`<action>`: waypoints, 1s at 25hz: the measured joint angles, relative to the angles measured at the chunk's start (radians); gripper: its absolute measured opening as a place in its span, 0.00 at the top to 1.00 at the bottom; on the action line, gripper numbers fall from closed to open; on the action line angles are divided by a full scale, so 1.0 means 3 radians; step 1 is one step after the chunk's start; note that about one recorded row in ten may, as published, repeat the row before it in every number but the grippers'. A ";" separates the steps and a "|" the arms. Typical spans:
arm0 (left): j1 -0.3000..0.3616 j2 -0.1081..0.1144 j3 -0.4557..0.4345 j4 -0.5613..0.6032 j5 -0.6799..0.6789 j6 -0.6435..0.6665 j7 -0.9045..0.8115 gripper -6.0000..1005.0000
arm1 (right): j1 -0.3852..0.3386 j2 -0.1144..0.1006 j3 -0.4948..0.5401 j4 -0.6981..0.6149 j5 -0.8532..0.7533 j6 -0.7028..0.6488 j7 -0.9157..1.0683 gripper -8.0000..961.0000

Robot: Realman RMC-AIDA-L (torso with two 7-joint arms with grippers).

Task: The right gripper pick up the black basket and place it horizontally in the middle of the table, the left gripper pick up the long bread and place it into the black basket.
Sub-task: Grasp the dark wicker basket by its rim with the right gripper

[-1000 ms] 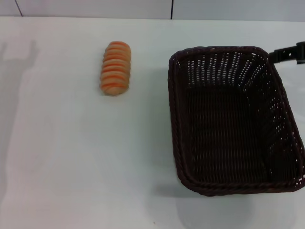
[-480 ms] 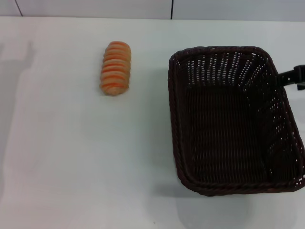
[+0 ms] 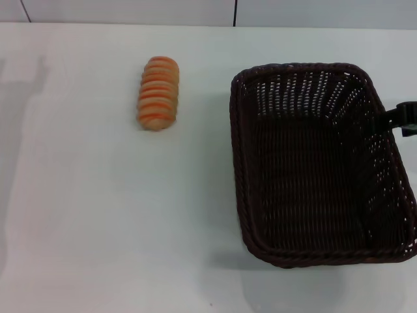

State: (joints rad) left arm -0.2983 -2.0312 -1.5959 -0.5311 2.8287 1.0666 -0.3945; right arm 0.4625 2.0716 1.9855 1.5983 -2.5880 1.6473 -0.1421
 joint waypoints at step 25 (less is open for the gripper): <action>-0.0019 -0.0004 -0.0060 0.0001 0.0000 0.0006 0.0001 0.14 | 0.0046 0.0012 -0.0291 -0.0272 -0.0042 -0.0019 0.0024 0.22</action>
State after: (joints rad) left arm -0.3039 -2.0325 -1.6138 -0.5308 2.8287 1.0685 -0.3942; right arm 0.4765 2.0752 1.8982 1.5166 -2.6007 1.6416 -0.1349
